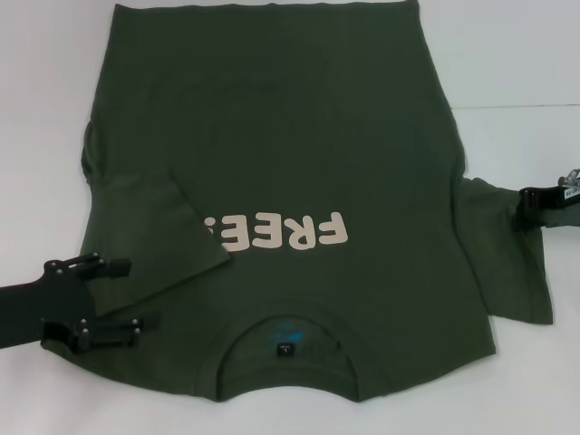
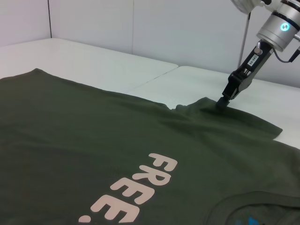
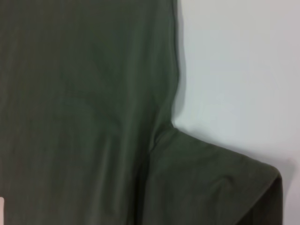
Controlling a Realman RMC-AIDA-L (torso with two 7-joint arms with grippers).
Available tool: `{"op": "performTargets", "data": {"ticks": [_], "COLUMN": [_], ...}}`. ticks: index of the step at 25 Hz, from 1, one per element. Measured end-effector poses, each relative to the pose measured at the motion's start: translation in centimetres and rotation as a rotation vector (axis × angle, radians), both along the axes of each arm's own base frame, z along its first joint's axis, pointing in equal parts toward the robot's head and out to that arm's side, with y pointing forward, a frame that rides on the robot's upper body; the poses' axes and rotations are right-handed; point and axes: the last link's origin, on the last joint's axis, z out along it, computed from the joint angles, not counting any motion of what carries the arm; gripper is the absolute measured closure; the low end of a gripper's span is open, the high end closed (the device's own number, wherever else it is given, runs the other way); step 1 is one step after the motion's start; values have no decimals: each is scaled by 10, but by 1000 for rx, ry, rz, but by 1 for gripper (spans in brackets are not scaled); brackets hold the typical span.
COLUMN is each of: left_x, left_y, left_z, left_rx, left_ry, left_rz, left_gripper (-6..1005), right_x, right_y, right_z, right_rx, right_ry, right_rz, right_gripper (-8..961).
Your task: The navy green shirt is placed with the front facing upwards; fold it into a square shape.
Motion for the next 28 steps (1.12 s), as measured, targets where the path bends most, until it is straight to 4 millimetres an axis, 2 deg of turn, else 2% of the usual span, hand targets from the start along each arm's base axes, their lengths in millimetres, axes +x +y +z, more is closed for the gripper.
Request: {"op": "performTargets", "data": {"ticks": [9,19,28], "left_x": [0,1,1], "left_y": [0,1,1], "left_z": [0,0,0], "left_rx": [-1,-2,-1], "left_ry": [-2,-5,-4], "left_rz": [2,8,8], "left_gripper": [110,110,110], "right_x": [-3,-4,-2], "right_y": [1,-1,0], "right_z": [2,5,8], "right_rx": [-17,-44,-46], "right_ry": [-6,-22,-50], "right_rz": [6,3,-3], "right_gripper": [917,904,698]}}
